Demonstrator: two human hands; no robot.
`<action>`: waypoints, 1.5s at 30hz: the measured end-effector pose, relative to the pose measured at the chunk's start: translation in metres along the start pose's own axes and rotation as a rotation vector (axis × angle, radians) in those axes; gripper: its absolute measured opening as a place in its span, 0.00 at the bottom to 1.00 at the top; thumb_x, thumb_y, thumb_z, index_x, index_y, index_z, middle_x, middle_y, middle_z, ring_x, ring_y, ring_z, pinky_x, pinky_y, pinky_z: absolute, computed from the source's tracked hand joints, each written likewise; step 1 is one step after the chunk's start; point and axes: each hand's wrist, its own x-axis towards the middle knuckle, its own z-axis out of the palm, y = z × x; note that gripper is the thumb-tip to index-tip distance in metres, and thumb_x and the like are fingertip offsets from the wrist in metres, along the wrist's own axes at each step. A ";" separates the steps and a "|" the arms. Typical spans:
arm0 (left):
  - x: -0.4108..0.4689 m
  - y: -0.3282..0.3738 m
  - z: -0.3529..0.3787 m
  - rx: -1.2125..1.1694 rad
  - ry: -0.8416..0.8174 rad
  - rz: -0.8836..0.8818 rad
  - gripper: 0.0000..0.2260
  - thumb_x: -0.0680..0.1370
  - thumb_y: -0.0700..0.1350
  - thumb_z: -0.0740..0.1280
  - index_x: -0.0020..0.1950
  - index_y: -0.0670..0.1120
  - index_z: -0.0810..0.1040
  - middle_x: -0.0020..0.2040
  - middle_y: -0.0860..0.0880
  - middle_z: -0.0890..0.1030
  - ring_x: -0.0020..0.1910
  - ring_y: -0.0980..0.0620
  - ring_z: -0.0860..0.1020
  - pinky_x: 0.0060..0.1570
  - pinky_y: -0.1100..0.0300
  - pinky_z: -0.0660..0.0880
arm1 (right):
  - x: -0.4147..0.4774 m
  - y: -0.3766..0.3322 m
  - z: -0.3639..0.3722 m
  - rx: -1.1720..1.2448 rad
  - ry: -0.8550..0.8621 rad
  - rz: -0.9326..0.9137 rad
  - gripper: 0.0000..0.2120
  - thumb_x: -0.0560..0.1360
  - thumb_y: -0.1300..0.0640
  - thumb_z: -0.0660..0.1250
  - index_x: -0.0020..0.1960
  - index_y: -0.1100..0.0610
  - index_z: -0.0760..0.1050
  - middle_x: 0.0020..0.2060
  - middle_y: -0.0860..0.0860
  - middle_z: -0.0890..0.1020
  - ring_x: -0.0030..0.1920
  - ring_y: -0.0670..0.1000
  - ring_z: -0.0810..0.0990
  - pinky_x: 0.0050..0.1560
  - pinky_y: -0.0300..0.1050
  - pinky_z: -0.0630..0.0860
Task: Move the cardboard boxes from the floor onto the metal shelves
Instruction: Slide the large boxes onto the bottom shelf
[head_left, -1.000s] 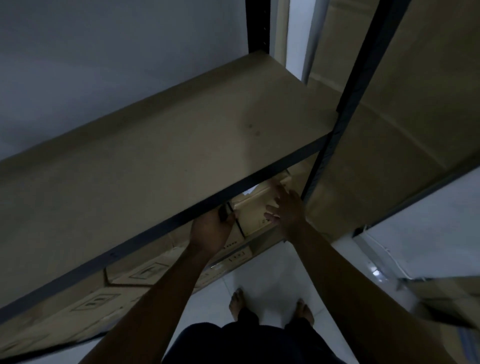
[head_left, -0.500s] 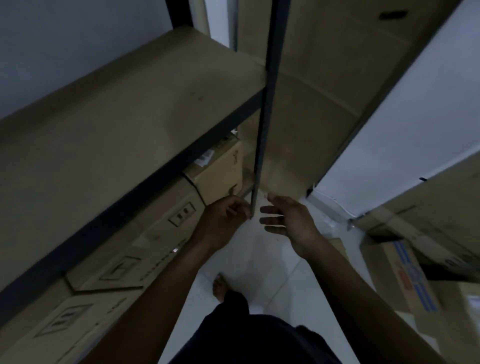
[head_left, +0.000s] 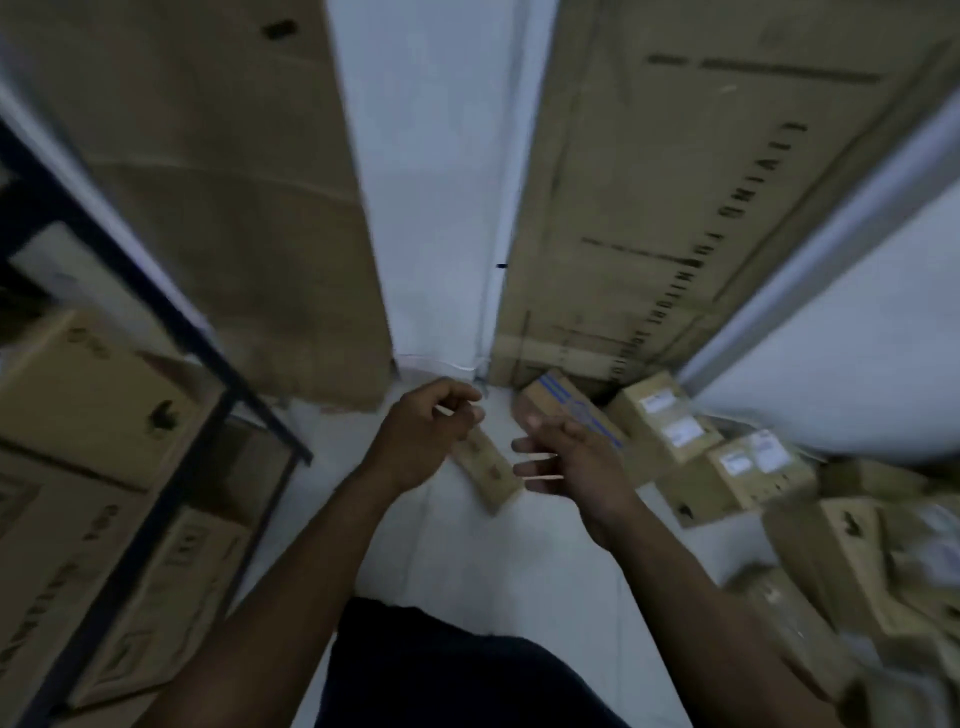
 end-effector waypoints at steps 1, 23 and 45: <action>0.006 0.008 0.023 0.012 -0.049 0.010 0.04 0.76 0.47 0.72 0.48 0.56 0.82 0.40 0.55 0.81 0.38 0.54 0.82 0.38 0.57 0.76 | -0.006 0.001 -0.024 0.019 0.040 -0.004 0.10 0.77 0.49 0.71 0.54 0.54 0.81 0.46 0.53 0.87 0.41 0.54 0.84 0.41 0.47 0.79; 0.187 0.071 0.384 -0.005 -0.453 -0.191 0.07 0.76 0.44 0.71 0.43 0.57 0.84 0.33 0.56 0.82 0.32 0.57 0.79 0.31 0.61 0.74 | 0.028 -0.010 -0.412 -0.043 0.488 0.109 0.20 0.73 0.47 0.76 0.61 0.51 0.78 0.47 0.50 0.86 0.47 0.55 0.86 0.47 0.50 0.81; 0.241 -0.057 0.693 -0.133 0.057 -0.828 0.08 0.76 0.42 0.73 0.53 0.42 0.81 0.45 0.46 0.79 0.43 0.48 0.78 0.38 0.61 0.72 | 0.312 0.075 -0.764 -0.817 -0.411 0.017 0.45 0.64 0.57 0.83 0.58 0.16 0.62 0.49 0.12 0.69 0.50 0.16 0.68 0.40 0.13 0.63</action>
